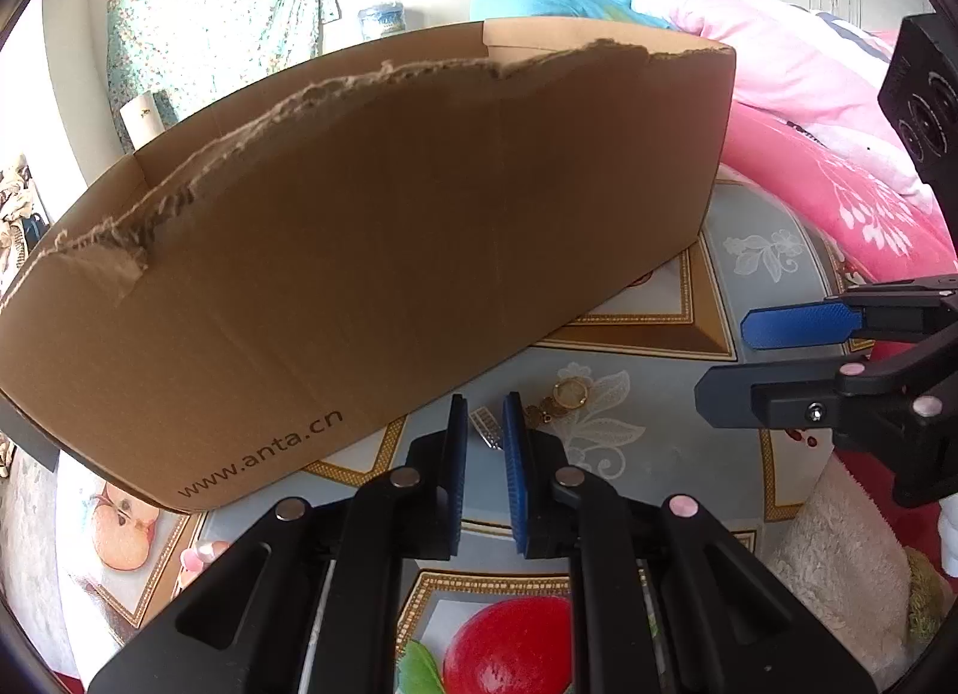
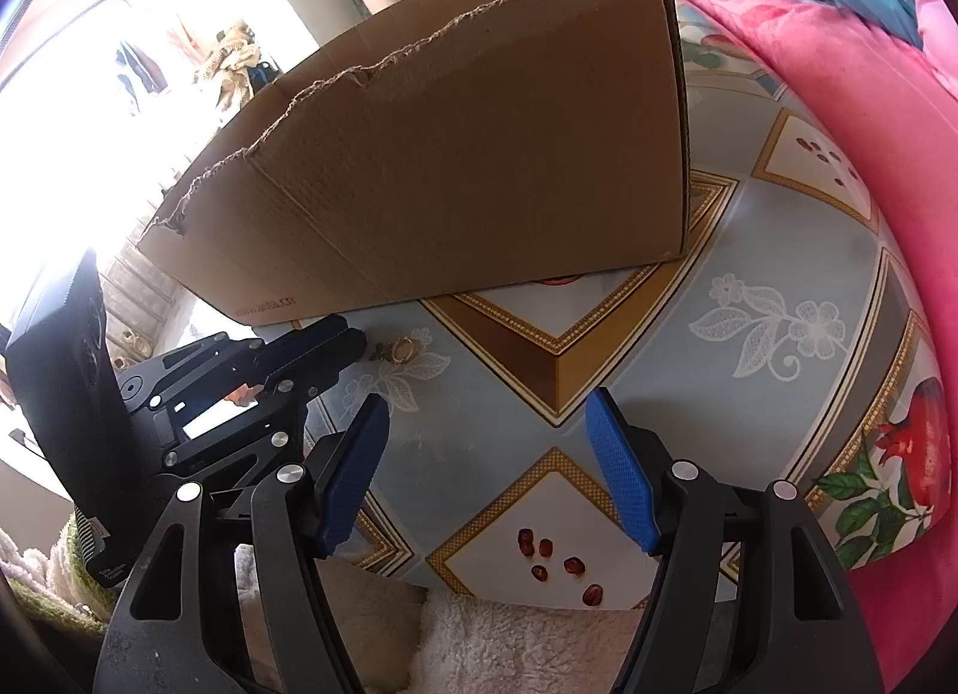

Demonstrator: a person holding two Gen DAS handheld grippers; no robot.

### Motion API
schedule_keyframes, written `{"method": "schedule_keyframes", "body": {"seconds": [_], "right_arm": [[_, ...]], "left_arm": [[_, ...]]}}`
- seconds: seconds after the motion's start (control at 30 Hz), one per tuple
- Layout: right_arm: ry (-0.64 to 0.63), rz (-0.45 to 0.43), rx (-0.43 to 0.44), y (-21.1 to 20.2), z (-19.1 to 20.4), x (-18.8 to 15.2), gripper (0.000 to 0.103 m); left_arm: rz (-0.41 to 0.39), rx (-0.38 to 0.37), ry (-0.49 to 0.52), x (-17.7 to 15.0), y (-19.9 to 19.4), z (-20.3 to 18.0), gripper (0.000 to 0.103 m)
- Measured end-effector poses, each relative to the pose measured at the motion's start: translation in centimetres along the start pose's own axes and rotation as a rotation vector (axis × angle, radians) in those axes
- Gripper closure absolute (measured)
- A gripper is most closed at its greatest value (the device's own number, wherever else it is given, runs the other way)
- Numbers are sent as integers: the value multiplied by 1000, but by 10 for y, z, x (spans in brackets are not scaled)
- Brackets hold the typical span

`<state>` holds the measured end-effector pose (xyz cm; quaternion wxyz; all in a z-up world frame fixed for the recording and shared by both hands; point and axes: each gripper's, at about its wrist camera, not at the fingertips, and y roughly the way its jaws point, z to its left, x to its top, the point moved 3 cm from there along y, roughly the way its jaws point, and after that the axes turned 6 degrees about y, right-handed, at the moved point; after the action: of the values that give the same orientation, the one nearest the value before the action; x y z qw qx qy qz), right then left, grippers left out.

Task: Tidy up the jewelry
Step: 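Lower the left gripper onto the silver coil spring and close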

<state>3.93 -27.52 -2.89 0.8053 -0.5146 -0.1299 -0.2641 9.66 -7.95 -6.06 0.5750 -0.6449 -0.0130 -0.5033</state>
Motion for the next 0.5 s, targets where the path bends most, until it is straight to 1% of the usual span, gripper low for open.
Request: {"method": "schedule_keyframes", "body": {"seconds": [0.13,0.23,0.33,0.47,0.5], "right_arm": [[4,-5,8,-2,-1,0,38],[8,-7,15,-3,-2,1,38],[7,-10,24,-4,-4,1,38],[-1,-13,27,-5,-7,-1,38],[-6,-15,26,-5,-8,-1,38]], "left_arm": [[1,6,3,1,1,0,91],[6,1,3,2,2,-1,97],[10,7,10,1,1,-2,98],[21,0,-9,-3,-3,1,98],[24,1,-11,-4,-4,2,100]]}}
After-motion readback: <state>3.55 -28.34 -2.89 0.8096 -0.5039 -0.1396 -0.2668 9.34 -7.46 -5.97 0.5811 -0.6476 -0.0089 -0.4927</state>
